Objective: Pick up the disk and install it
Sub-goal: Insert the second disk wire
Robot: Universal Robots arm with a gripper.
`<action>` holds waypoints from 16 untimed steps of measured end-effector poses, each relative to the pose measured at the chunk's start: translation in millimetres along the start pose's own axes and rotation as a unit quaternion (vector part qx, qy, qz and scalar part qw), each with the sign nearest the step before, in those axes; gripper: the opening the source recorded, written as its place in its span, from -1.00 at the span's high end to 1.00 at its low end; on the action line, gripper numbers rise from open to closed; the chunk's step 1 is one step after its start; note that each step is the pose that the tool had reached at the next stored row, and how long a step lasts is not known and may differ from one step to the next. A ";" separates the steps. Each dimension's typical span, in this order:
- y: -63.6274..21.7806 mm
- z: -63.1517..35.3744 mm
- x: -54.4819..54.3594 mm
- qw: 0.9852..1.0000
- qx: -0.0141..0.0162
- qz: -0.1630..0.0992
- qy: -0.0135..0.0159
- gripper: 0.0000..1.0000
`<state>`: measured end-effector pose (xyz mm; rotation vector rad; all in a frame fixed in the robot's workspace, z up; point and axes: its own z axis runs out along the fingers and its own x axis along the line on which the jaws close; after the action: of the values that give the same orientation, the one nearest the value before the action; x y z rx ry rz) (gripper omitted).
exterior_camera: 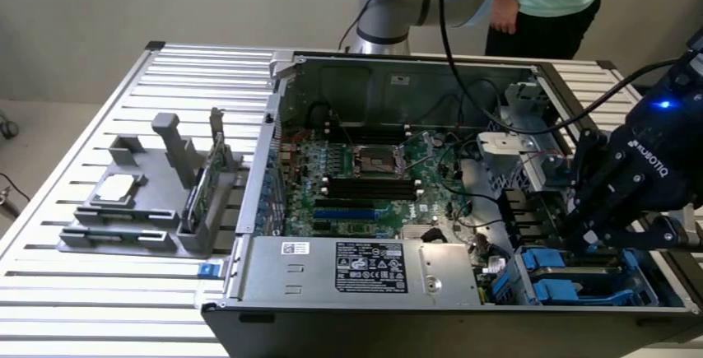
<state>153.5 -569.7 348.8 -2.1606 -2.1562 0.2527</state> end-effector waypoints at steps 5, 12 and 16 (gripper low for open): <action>-6.7 -3.1 -0.2 1.000 -0.001 0.000 0.001 0.52; -6.7 -3.1 -0.2 1.000 -0.001 0.000 0.001 0.52; -6.7 -3.1 -0.2 1.000 -0.001 0.000 0.001 0.52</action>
<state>147.5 -569.6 353.0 -2.1608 -2.1567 0.2475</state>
